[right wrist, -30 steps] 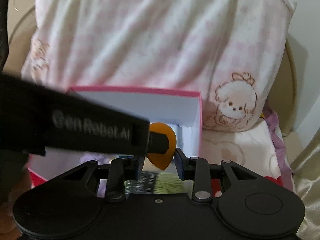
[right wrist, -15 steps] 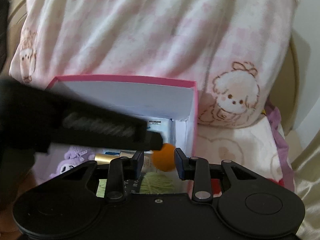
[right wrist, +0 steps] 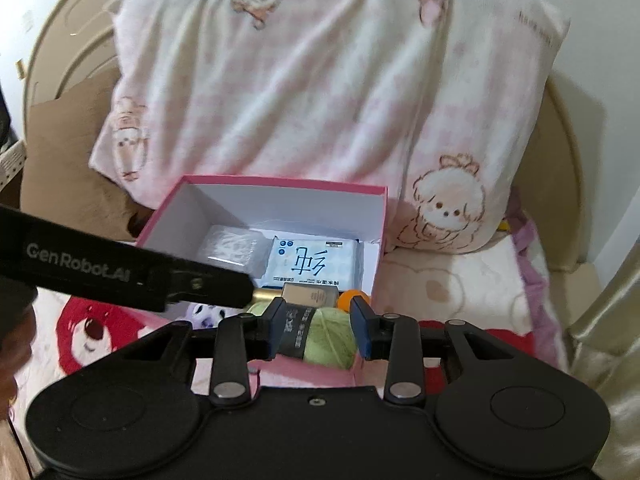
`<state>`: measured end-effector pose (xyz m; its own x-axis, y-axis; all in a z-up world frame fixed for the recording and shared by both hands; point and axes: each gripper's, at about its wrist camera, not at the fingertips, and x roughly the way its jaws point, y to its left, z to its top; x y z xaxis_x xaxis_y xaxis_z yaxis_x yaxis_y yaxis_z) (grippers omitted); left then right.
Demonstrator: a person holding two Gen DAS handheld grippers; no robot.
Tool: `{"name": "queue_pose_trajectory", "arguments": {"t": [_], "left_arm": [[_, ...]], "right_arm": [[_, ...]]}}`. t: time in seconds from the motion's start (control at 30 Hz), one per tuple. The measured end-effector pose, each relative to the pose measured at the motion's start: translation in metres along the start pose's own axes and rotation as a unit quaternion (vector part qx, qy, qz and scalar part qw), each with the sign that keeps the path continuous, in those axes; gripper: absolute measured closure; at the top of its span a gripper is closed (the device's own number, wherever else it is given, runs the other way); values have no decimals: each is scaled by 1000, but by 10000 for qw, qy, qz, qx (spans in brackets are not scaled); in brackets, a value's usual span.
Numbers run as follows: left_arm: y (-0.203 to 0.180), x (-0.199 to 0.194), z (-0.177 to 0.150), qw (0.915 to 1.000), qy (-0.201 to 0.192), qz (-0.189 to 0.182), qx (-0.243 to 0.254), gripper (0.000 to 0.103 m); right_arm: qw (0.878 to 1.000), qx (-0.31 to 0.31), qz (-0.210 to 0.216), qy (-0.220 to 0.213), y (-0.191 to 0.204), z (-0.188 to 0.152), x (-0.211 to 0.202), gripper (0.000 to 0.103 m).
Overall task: Organize objects
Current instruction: 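Open the left gripper to drop the sponge in the box, then withdraw the left gripper and move it toward the white wet-wipes packet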
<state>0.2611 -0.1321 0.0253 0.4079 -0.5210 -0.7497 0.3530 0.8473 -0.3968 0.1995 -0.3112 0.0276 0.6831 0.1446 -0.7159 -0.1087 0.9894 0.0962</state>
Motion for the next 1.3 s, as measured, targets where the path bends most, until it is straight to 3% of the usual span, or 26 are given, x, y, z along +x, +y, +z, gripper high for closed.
{"name": "queue_pose_trajectory", "arguments": {"t": [0.07,0.2,0.3,0.43,0.53,0.77,1.07,1.3], "left_arm": [[-3,-19,-6,9999,-52,54,72,51],[-9,-53,-25,9992,-135,195,314,48],[-12,-72,-44,9982,-162,269,502,42],[-4,-82,-77,9965,-106,503,663,41],[8,-83,-101,9974,-57,419,589,40],[34,-59,-139,9993,-22,205,297,35],[55,-11,-159,9998,-114,129,138,23],[65,28,-159,9995,-175,232,130,23]], "right_arm": [[10000,-76,52,-24,3,-2,-18,62],[9992,-392,72,-73,14,-9,-51,49],[9984,-449,343,-56,20,-16,-72,44],[9971,-496,582,-29,24,-33,-86,37],[9963,-464,718,-13,25,-48,-89,33],[9919,-759,1016,-42,33,-84,-76,14],[9905,-1078,841,153,35,-115,-17,12],[9869,-1322,797,465,39,-121,21,12]]}}
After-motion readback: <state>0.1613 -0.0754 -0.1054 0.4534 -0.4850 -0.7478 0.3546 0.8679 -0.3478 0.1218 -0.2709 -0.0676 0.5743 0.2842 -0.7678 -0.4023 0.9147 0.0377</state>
